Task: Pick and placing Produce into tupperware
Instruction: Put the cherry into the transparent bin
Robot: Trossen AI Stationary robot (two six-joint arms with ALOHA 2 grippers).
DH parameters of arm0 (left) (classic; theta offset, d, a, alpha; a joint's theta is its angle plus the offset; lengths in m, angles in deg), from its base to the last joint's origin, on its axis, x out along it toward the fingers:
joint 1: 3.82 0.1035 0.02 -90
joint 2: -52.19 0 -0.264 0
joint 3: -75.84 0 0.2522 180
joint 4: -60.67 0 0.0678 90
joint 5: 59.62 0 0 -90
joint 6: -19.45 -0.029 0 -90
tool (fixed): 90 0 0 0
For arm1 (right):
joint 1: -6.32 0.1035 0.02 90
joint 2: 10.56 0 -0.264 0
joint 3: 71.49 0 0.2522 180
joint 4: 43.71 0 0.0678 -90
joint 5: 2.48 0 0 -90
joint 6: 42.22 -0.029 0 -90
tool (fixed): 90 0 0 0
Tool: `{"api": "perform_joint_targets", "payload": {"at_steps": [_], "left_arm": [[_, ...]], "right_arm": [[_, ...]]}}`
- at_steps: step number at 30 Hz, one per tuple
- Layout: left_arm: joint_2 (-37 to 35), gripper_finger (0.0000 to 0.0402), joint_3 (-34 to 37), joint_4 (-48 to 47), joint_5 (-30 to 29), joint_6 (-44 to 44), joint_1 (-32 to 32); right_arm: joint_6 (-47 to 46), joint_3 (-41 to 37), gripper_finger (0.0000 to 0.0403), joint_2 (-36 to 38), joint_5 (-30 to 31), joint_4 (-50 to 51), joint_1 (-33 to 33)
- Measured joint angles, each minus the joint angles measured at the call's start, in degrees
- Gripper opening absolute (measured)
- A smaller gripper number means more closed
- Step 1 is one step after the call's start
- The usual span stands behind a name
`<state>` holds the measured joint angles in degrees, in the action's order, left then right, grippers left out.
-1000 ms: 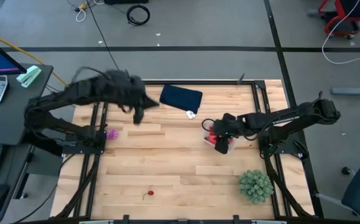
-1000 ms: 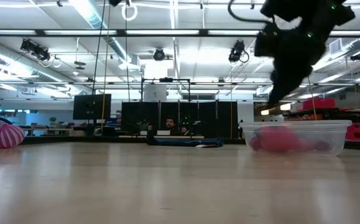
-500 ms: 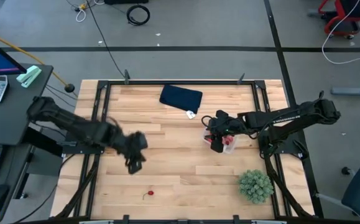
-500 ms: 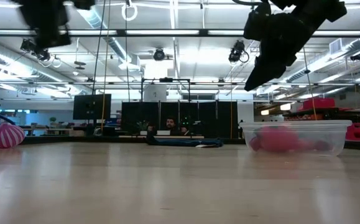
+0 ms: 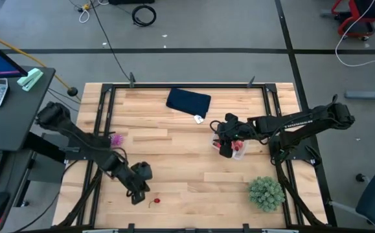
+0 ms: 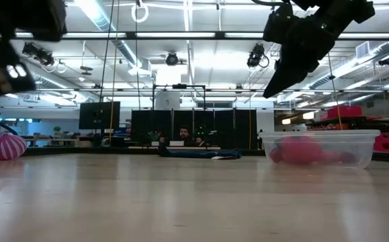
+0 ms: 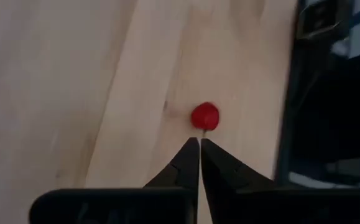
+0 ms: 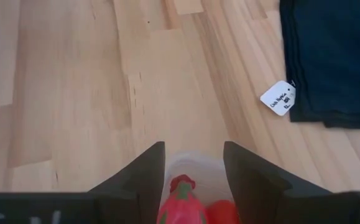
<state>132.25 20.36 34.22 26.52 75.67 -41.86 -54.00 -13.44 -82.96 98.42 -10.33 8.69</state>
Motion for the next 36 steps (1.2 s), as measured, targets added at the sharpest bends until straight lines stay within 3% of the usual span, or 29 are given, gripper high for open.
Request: {"api": "perform_joint_targets", "payload": {"at_steps": [8,15,21,36], "left_arm": [[9.2,0.0071,0.0,4.8,0.7,-0.3,0.0],[10.4,0.0140,0.0,13.0,6.0,6.2,-0.4],[11.4,0.0187,0.0,15.1,6.1,6.4,-1.5],[18.0,0.0172,-0.2,18.5,6.1,5.9,-1.9]], "right_arm": [[0.0,0.0,0.0172,0.0,0.0,0.0,0.0],[0.0,0.0,0.0172,0.0,0.0,0.0,0.0],[0.0,-0.1,0.0172,0.0,0.0,0.0,0.0],[0.0,-0.1,0.0172,0.0,0.0,0.0,0.0]]}}
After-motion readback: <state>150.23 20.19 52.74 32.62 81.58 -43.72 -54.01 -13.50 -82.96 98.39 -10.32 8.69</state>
